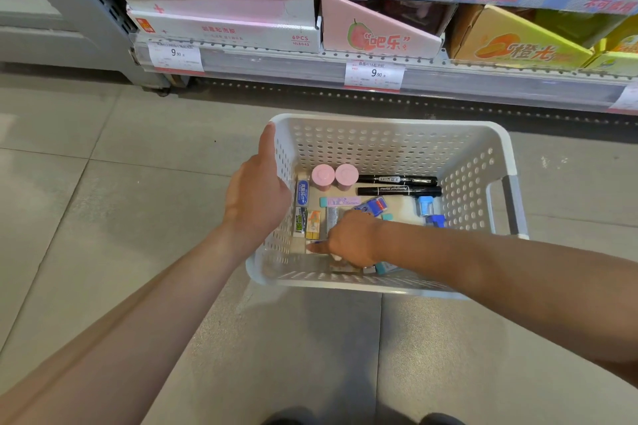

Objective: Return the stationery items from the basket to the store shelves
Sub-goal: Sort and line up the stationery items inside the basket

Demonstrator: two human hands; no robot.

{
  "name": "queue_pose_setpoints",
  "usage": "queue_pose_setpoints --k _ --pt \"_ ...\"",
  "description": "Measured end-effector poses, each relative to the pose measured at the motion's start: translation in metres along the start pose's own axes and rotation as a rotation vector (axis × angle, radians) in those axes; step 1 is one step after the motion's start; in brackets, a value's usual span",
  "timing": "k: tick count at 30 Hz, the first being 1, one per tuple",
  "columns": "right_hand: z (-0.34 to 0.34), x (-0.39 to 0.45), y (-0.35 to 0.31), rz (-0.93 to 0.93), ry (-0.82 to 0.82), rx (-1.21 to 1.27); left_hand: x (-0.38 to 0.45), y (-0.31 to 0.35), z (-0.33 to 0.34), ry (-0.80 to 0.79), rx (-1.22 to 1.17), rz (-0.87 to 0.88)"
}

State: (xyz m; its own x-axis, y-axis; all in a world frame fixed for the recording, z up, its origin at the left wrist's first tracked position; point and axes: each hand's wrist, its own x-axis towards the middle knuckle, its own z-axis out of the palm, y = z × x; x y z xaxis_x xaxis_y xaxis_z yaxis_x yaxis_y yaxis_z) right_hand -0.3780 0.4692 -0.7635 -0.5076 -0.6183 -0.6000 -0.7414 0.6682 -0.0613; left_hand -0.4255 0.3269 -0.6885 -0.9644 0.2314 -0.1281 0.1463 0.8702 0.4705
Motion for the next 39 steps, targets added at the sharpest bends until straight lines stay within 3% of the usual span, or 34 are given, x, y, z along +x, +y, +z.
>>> queue_pose_setpoints --k 8,12,17,20,22,33,39 --pt "0.01 -0.025 0.016 -0.017 -0.104 -0.044 0.0 0.002 0.0 -0.012 -0.013 -0.02" --pt "0.012 -0.019 0.017 0.016 -0.114 0.126 0.0 0.0 0.001 -0.006 -0.013 -0.02" --pt "0.001 -0.022 0.013 0.221 0.056 1.16 0.0 -0.001 0.001 0.005 -0.003 0.009" --pt "0.002 -0.02 0.014 0.31 0.04 1.776 0.0 -0.001 0.001 -0.001 -0.007 0.01" --pt "0.009 -0.017 0.016 0.333 0.03 2.02 0.001 -0.002 0.002 0.004 -0.003 0.009" --pt "0.01 -0.011 0.021 0.404 0.077 2.041 0.002 -0.004 0.004 0.015 0.01 0.009" --pt "0.004 0.007 0.009 0.535 0.194 1.668 0.002 -0.004 0.005 0.01 0.003 0.002"
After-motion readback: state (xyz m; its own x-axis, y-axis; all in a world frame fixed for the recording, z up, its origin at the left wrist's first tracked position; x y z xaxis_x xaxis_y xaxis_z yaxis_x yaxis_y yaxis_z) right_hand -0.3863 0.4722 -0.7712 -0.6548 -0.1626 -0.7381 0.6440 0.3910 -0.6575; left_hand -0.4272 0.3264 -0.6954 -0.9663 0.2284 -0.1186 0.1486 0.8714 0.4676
